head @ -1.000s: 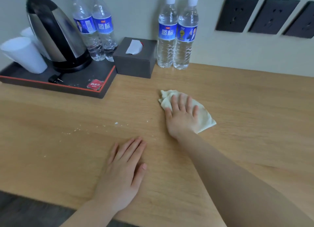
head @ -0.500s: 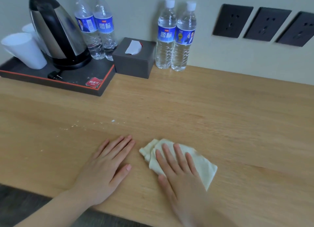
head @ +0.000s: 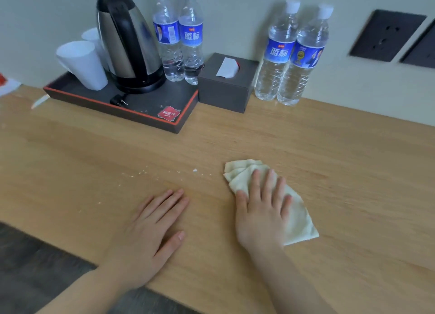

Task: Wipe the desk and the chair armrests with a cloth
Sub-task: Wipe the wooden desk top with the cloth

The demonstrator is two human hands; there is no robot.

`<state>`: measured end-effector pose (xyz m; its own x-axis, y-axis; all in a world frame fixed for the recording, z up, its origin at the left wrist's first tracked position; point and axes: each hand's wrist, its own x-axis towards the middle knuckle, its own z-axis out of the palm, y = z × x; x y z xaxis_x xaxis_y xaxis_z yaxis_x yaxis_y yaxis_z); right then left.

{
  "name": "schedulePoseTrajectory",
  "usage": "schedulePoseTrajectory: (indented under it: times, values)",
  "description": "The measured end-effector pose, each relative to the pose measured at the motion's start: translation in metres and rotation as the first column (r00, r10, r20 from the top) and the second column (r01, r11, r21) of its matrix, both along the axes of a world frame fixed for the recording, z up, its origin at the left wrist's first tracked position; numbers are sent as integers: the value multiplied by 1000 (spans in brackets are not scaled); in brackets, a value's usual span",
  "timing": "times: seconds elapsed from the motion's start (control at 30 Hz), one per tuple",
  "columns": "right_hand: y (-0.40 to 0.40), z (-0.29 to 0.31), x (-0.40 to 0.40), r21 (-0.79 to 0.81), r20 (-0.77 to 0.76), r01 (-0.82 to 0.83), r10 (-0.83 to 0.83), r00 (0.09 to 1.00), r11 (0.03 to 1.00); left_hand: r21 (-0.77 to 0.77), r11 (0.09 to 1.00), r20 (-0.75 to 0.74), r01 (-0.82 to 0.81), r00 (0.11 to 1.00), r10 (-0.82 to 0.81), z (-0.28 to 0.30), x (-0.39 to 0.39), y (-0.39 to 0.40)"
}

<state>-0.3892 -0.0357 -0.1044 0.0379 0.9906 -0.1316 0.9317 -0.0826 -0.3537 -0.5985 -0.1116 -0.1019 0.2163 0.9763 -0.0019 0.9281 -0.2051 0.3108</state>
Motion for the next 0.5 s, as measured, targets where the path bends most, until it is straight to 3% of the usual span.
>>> schedulePoseTrajectory:
  times: [0.1, 0.2, 0.37, 0.5]
  values:
    - [32, 3, -6, -22, 3, 96, -96, 995, 995, -15, 999, -19, 29, 999, -29, 1, -13, -3]
    - [45, 0, -25, -7, -14, 17, -17, 1000, 1000, -21, 998, -14, 58, 998, -58, 0, -25, -10]
    - [66, 4, -75, 21, -67, -313, 314, 947, 949, 11, 994, 16, 112, 994, -112, -4, -30, -16]
    - [51, 6, -76, 55, -99, -630, 633, 768, 774, 37, 997, 50, 64, 997, -65, -4, -32, -20]
